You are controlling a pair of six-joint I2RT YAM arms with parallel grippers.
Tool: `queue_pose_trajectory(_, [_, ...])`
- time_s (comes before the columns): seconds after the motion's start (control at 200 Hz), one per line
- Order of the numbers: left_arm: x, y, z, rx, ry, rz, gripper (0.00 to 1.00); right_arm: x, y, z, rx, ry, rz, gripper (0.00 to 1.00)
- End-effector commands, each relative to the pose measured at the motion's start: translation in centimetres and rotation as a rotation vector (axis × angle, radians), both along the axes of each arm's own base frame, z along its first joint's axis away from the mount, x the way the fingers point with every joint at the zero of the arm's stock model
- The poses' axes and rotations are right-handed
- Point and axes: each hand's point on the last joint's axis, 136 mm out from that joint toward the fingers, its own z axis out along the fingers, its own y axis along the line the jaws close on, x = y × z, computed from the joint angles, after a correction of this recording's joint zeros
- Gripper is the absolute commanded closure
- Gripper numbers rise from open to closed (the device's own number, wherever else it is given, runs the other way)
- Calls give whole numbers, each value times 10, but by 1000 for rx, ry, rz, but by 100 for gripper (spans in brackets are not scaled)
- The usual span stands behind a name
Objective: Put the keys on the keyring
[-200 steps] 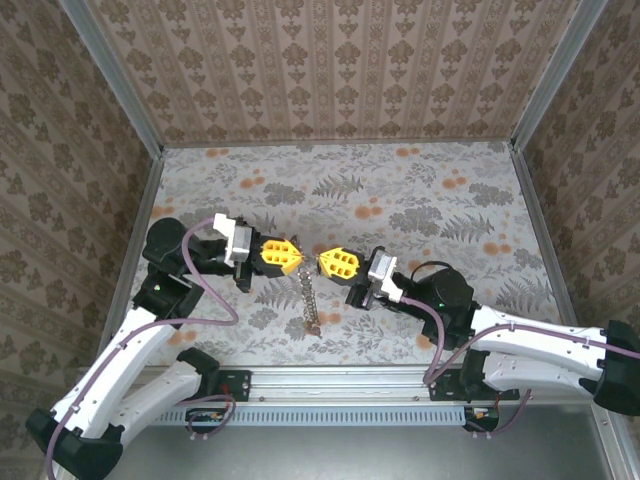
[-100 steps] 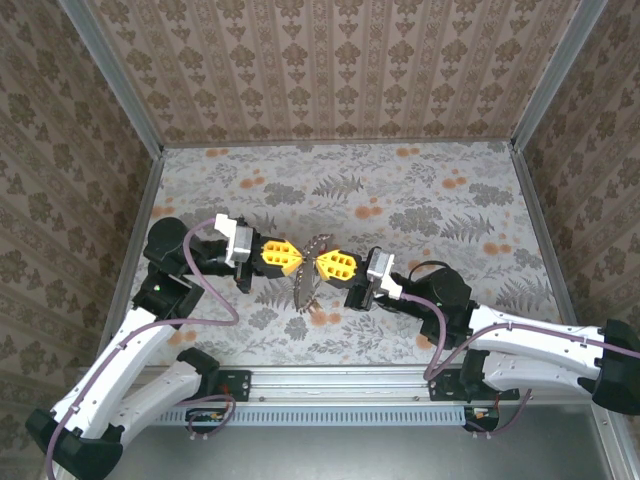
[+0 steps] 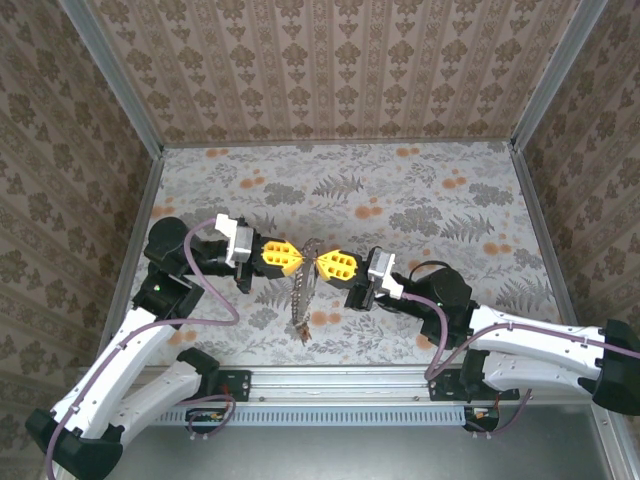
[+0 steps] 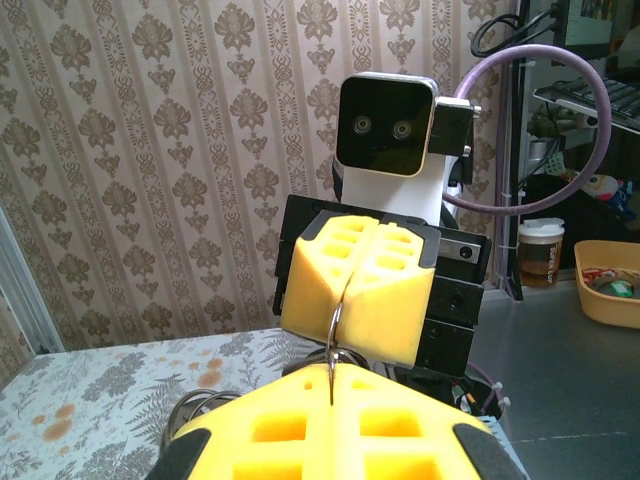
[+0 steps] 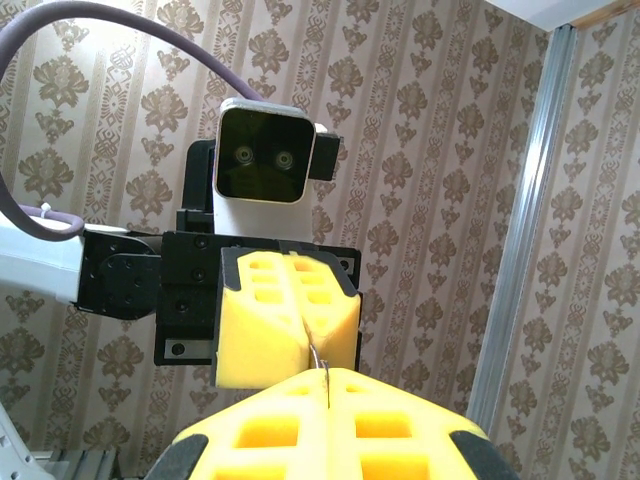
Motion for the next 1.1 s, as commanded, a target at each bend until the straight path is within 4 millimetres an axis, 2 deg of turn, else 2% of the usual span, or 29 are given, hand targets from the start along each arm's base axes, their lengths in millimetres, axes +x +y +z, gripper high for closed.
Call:
queue_pose_trajectory(0.0, [-6, 5, 11, -34, -70, 8, 100, -5, -10, 22, 61, -19, 13, 100])
queue_pose_trajectory(1.095, [-6, 6, 12, -35, -74, 9, 100, -3, -3, 21, 57, 29, 54, 100])
